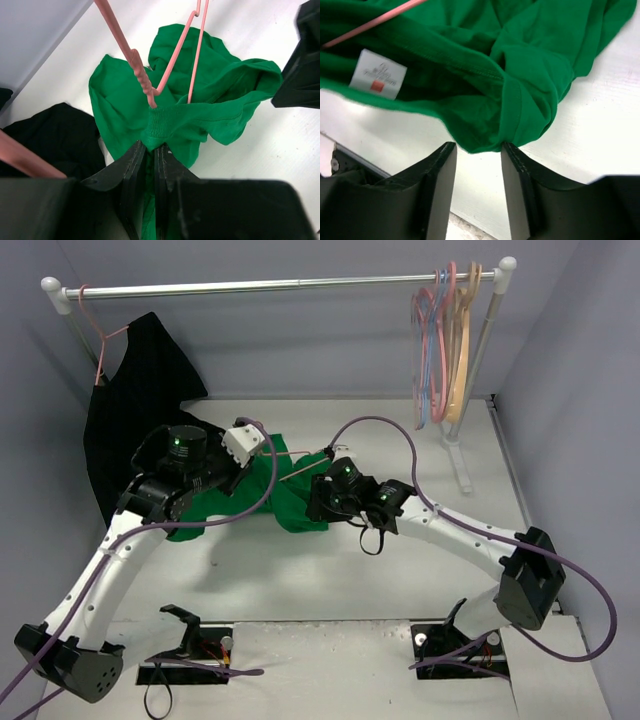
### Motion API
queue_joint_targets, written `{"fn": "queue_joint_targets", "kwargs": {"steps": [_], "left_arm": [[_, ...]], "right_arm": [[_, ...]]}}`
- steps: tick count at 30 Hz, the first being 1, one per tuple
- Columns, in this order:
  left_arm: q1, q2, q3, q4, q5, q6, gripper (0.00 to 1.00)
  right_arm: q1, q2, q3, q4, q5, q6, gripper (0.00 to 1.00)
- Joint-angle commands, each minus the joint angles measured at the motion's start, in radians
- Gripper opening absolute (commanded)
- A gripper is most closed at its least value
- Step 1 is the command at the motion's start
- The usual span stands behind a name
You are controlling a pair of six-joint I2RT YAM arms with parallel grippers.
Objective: Place the t-shirt on the hanger
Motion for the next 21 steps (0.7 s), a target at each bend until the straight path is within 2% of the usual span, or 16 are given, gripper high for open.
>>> {"fn": "queue_joint_targets", "kwargs": {"steps": [1, 6, 15, 21], "left_arm": [[-0.011, -0.042, 0.024, 0.055, -0.009, -0.024, 0.0], [-0.013, -0.071, 0.012, 0.055, -0.003, -0.024, 0.0], [-0.022, -0.08, -0.006, 0.064, -0.011, -0.021, 0.0], [-0.03, -0.067, -0.003, 0.081, -0.011, -0.022, 0.0]], "right_arm": [[0.009, 0.003, 0.01, 0.029, 0.088, 0.07, 0.41], [0.007, 0.012, 0.027, 0.021, 0.173, 0.061, 0.37], [0.007, -0.058, 0.09, -0.017, 0.268, 0.091, 0.42], [0.002, -0.026, 0.125, -0.015, 0.276, 0.085, 0.42]]}}
